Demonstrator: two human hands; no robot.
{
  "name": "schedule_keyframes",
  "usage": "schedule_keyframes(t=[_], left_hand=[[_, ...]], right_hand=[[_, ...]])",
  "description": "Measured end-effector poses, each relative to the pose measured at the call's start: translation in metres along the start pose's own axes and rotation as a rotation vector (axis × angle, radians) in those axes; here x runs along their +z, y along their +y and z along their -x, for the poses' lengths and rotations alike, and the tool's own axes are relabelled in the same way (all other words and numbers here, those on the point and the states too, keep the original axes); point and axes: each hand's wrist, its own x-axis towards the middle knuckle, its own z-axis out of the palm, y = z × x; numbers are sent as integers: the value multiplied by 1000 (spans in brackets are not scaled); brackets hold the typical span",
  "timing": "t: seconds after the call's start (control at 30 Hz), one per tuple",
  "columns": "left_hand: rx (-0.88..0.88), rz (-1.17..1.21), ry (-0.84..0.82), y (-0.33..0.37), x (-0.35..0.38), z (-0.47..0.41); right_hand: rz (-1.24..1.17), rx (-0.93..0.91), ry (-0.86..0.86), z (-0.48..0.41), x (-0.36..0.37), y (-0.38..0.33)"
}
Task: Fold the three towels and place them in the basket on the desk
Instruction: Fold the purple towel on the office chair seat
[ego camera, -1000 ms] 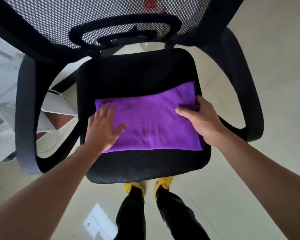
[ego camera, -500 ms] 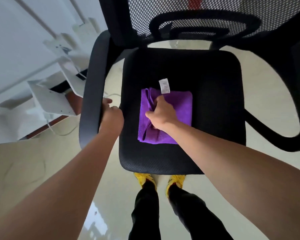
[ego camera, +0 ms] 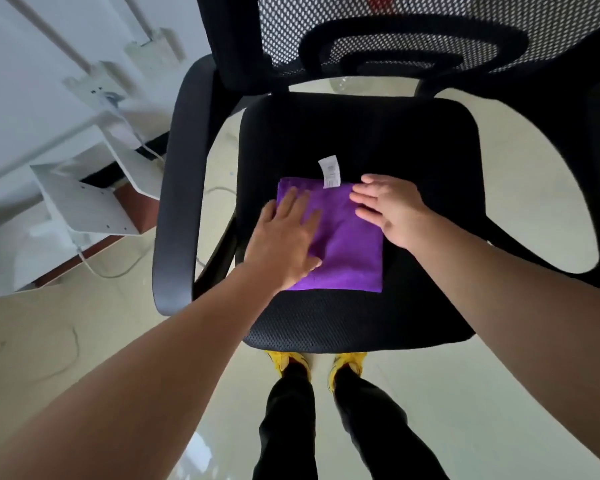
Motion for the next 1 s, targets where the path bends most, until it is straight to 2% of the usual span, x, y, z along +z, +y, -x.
schedule_keyframes(t=[0.03, 0.1, 0.17, 0.23, 0.37, 0.53, 0.6, 0.67, 0.73, 0.8, 0.87, 1.0], left_hand=[[-50, -29, -89, -6, 2, -3], [-131, -30, -166, -21, 6, -6], [-140, -6, -195, -32, 8, -5], [-137, 8, -213, -34, 10, -7], [-147, 7, -205, -34, 13, -9], [-142, -7, -191, -36, 20, -9], [-146, -10, -186, -35, 20, -8], [-165, 14, -176, -32, 17, -5], [-214, 76, -95, -28, 15, 2], [-282, 169, 85, -22, 18, 13], [-390, 305, 194, -13, 26, 24], [-586, 630, 130, 13, 44, 39]], right_hand=[[-55, 29, 2, -2, -1, -6], [-103, 15, 58, -8, -5, -14], [30, -140, 161, 6, -3, -17], [116, -241, 179, 33, 1, -5], [167, -42, -6, 71, -2, 64], [187, 81, 65, 54, -35, 109], [258, 78, 54, 48, -41, 110], [486, -37, 118, 46, -45, 106], [648, -168, 256, 46, -49, 100], [563, -182, 301, 46, -49, 96], [498, -109, 211, 43, -41, 97], [347, 41, 53, 35, -40, 95]])
